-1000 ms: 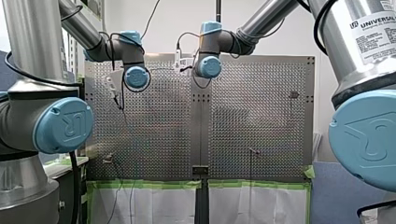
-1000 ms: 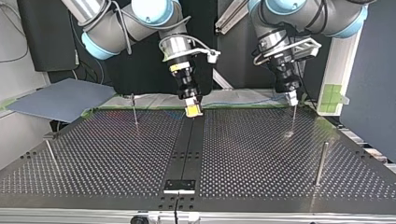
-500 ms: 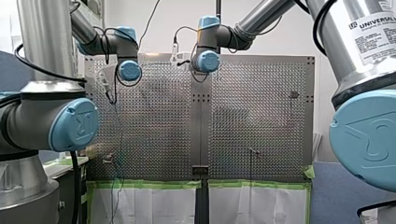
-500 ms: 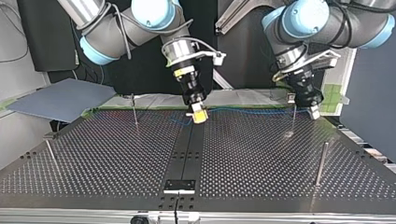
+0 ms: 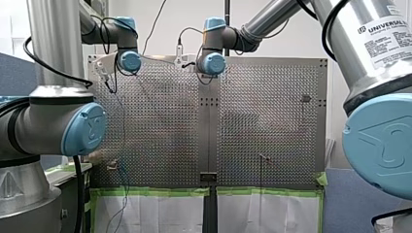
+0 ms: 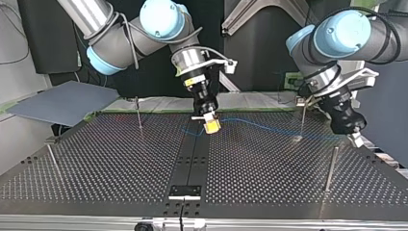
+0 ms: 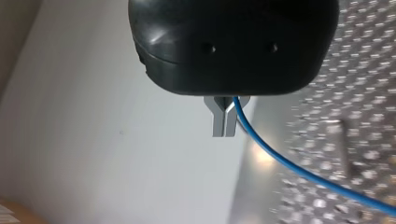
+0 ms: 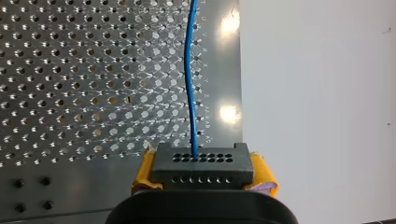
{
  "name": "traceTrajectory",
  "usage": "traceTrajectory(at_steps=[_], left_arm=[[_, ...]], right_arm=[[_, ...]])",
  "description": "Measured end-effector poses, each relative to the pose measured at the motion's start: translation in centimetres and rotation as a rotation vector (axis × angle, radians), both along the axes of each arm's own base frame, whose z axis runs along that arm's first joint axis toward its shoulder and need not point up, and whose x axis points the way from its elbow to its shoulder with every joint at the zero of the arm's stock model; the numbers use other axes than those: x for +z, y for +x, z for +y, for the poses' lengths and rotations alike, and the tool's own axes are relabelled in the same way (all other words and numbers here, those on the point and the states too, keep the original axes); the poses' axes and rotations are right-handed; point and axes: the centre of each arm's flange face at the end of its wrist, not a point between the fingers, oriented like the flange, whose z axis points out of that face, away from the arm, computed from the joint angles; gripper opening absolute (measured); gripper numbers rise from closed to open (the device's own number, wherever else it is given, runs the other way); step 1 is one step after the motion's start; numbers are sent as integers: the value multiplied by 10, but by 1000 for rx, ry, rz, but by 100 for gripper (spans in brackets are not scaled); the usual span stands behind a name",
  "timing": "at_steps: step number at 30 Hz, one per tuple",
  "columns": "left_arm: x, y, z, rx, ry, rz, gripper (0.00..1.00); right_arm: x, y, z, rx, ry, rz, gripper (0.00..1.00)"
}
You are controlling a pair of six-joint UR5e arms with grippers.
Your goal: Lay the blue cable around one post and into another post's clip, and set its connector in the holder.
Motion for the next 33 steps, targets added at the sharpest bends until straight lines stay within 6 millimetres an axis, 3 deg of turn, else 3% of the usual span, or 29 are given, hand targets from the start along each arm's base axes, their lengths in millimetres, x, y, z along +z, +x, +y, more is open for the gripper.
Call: traceTrajectory(at_steps=[5, 19, 29, 33], left_arm=[[13, 14, 6, -1, 17, -9, 1], [13, 38, 39, 0, 10, -22, 1], [-2, 62, 79, -3, 22, 4, 1], [-2, 71, 86, -29, 25, -8, 1]], right_arm=[[1, 8, -9, 2, -15, -14, 1], [10, 31, -21, 27, -45, -38, 1], [9, 33, -27, 27, -57, -49, 1], [6, 35, -29, 27, -61, -54, 1]])
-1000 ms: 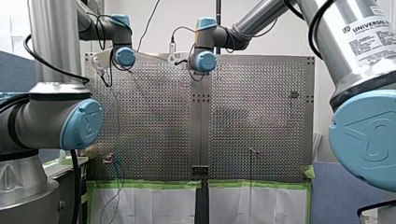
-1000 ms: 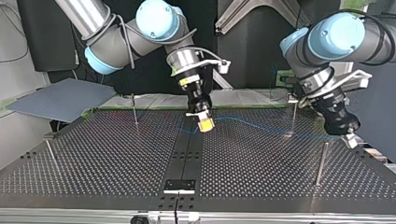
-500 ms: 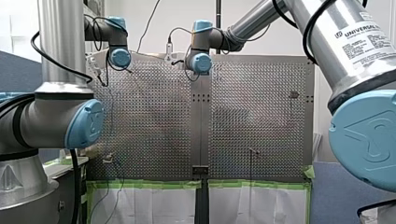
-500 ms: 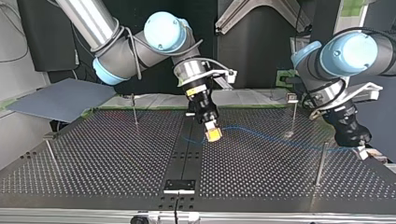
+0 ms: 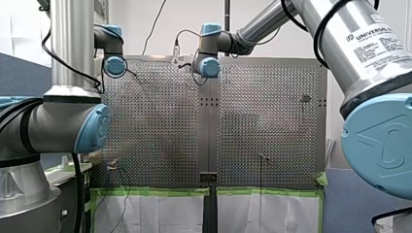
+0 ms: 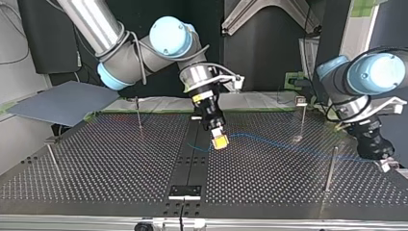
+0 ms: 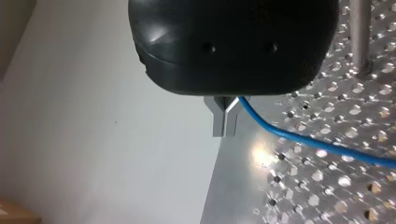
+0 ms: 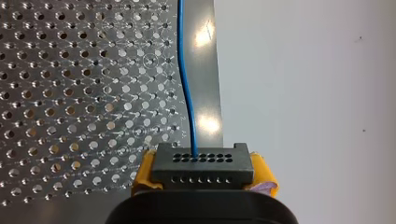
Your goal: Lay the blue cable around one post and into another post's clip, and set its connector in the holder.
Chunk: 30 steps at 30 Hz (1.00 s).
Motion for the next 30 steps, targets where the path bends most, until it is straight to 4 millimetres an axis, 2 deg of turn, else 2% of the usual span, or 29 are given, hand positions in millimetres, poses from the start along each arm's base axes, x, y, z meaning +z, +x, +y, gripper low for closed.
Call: traceTrajectory(at_steps=[4, 11, 22, 30], left_arm=[[4, 11, 1, -40, 2, -13, 1], [-5, 30, 0, -111, 8, 5, 1], [-7, 37, 25, -166, -16, -25, 1], [-41, 55, 17, -244, -17, 42, 1]], right_arm=[[-5, 5, -5, 0, -1, -1, 1], [-4, 17, -14, 5, -5, -4, 1], [0, 23, -19, 4, -10, -2, 1], [-6, 20, -26, -5, 1, 10, 1]])
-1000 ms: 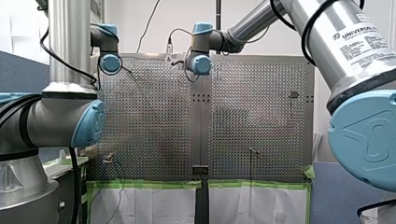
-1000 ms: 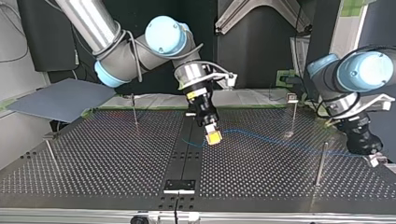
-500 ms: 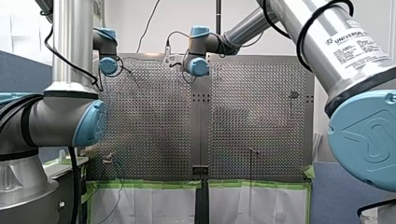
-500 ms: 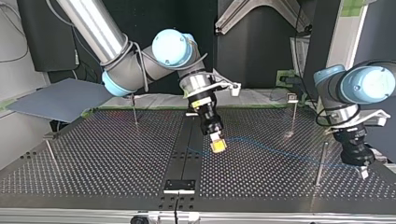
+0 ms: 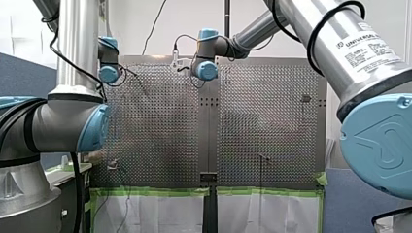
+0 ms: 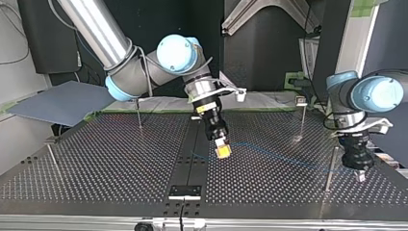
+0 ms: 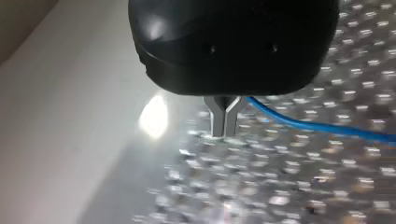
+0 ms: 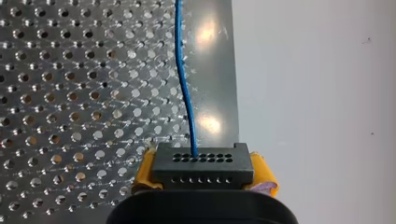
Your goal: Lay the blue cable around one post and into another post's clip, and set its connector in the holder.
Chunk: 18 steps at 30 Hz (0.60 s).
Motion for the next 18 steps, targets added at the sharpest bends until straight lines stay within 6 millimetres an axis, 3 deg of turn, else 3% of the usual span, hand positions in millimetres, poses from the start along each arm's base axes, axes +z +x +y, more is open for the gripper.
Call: traceTrajectory(at_steps=[11, 18], left_arm=[[-37, 8, 6, 17, -51, 58, 1], [-43, 7, 3, 15, -39, 65, 1]], right_arm=[[-12, -14, -18, -31, 41, 45, 1], [-30, -18, -25, -45, 78, 90, 1]])
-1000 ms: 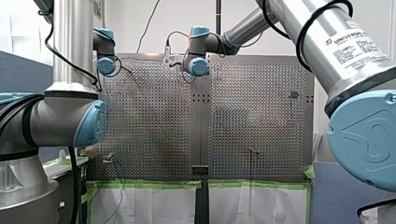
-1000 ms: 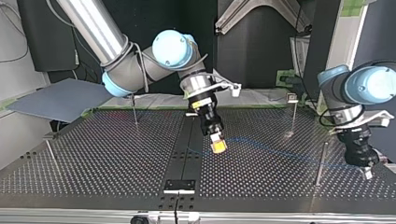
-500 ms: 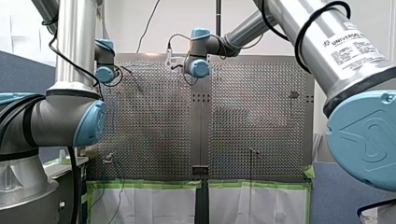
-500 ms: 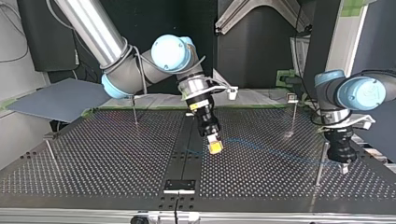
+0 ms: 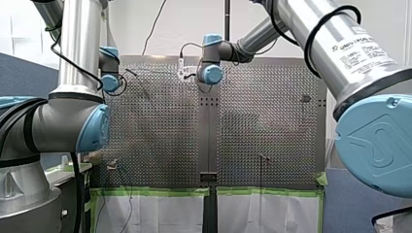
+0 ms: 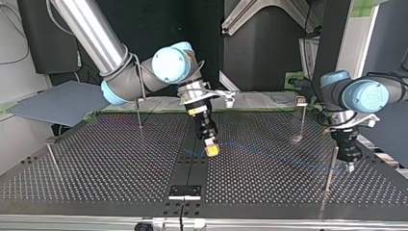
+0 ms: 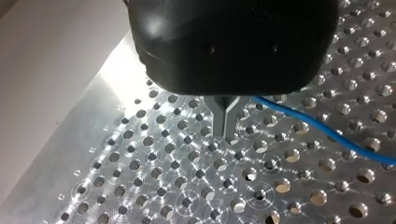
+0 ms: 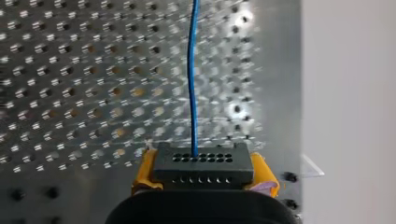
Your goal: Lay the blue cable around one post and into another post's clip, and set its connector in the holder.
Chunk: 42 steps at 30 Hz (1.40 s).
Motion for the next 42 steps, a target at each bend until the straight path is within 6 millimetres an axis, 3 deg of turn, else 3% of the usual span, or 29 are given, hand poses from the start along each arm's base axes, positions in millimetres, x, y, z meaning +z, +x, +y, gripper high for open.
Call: traceTrajectory(at_steps=[2, 4, 5, 6, 8, 9, 10, 11, 12, 13, 28, 42], left_arm=[[-1, 0, -2, -8, 11, -4, 11], [-4, 0, -3, -21, 15, -10, 11], [-5, -1, -4, -30, 16, -17, 31], [-5, -1, -5, -36, 16, -21, 31], [-7, -1, -7, -49, 10, -32, 58], [-8, -1, -7, -52, 8, -36, 58], [-9, -1, -7, -54, 6, -38, 75], [-9, -1, -8, -57, 4, -40, 86], [-9, -2, -8, -58, 2, -41, 86], [-10, -2, -8, -58, 1, -42, 100], [-14, 8, -7, -79, -39, -49, 100], [-31, 23, -9, -109, -52, 6, 100]], right_arm=[[-6, 0, -2, -3, 8, 10, 1], [-11, -1, -3, -7, 14, 17, 1], [-14, -1, -3, -9, 18, 22, 1], [-16, -2, -3, -12, 21, 25, 1], [-21, -3, -4, -16, 29, 32, 1], [-24, -4, -4, -19, 33, 36, 1], [-27, -5, -4, -22, 36, 40, 1], [-31, -7, -5, -27, 42, 45, 1], [-34, -8, -5, -31, 45, 49, 1], [-37, -9, -5, -34, 49, 53, 1], [-101, -48, -17, -117, 118, 114, 1], [-159, -101, -34, -223, 181, 159, 1]])
